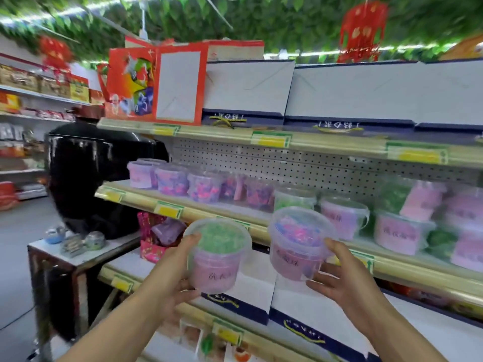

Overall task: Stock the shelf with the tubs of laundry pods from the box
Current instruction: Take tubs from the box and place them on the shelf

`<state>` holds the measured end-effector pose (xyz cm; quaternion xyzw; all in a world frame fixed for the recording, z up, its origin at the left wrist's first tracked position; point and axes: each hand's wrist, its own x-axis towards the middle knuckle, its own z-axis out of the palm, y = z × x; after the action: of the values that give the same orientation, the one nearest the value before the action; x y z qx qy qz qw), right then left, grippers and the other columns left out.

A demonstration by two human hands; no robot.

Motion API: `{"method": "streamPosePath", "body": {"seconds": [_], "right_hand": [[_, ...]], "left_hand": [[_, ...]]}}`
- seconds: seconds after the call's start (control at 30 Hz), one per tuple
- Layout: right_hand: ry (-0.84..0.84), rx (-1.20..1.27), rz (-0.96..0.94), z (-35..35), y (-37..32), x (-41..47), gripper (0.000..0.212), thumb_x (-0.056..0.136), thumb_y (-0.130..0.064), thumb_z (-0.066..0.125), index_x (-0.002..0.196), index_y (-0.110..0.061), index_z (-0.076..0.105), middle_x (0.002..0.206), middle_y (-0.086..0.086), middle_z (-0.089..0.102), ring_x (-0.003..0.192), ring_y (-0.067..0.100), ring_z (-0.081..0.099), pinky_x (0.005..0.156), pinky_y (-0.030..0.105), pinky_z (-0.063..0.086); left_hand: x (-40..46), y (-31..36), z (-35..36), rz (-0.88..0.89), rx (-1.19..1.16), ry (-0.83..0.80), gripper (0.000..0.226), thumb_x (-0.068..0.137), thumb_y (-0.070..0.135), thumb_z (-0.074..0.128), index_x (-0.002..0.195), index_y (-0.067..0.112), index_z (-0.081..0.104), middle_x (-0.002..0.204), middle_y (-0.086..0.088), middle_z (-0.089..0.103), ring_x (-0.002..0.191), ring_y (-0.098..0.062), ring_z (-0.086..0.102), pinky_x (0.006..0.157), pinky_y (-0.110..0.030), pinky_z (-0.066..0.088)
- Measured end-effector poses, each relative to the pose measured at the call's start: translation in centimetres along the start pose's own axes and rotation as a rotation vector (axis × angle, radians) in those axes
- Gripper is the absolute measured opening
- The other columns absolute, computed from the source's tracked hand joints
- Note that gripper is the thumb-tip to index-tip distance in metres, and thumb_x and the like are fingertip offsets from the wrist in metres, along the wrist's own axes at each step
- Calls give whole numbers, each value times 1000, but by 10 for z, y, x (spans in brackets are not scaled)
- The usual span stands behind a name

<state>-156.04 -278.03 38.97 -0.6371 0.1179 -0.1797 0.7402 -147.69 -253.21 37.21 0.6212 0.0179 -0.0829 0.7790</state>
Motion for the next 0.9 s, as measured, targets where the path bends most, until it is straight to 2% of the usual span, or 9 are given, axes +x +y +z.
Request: {"method": "streamPosePath", "body": {"seconds": [0.1,0.2,0.27,0.47,0.57,0.67,0.73,0.8,0.9], "right_hand": [[-43,-22,-28,18,-8,18,18,92,-34,52,106,-23,58,103,21,65,93,35,65,79,43,53],[-55,-50,-55,43,-14,39,24,92,-35,51,112,-23,57,101,20,66,92,34,66,83,44,53],[-50,-47,-71,61,-16,54,18,93,-35,50,106,-26,58,101,19,66,91,34,67,84,45,53],[34,-47,-49,111,-17,97,13,92,-36,51,100,-28,57,104,20,66,94,34,66,81,44,54],[85,-36,-39,128,-16,109,8,92,-37,52,95,-30,56,105,20,64,95,34,65,77,41,55],[143,-27,-49,135,-16,112,11,91,-37,52,97,-28,54,102,19,62,93,34,64,77,39,53],[184,-25,-47,136,-19,112,12,90,-39,52,97,-28,54,101,19,61,95,34,63,78,39,53],[221,-22,-44,135,-21,110,10,90,-39,53,94,-29,54,97,17,60,93,32,62,78,39,53],[242,-41,-10,133,-26,110,16,90,-39,53,98,-26,55,96,16,59,91,31,62,82,41,53]], "left_hand": [[19,13,-6,14,-5,2,39,86,52,55,116,26,51,108,-12,61,84,-26,63,68,-35,51],[42,26,-16,31,6,5,42,85,55,55,118,29,50,114,-14,60,88,-25,63,71,-35,52],[60,33,-24,33,22,2,45,84,56,56,119,29,48,117,-14,60,94,-28,64,73,-36,54],[117,59,-48,47,72,-62,41,85,53,56,114,25,48,112,-16,60,96,-31,64,82,-43,54],[142,70,-55,56,77,-96,39,86,53,55,114,27,49,112,-13,60,98,-30,62,79,-40,53],[161,78,-55,33,98,-170,47,83,57,56,121,31,47,120,-15,58,101,-30,62,73,-37,53],[170,82,-50,18,106,-218,51,80,58,57,123,33,47,123,-15,57,103,-30,62,75,-38,55],[178,84,-42,14,93,-245,40,82,55,58,115,34,49,123,-11,57,104,-30,60,83,-41,53],[188,86,-35,18,74,-267,34,83,53,58,110,36,48,123,-9,54,101,-29,60,82,-41,54]]}}
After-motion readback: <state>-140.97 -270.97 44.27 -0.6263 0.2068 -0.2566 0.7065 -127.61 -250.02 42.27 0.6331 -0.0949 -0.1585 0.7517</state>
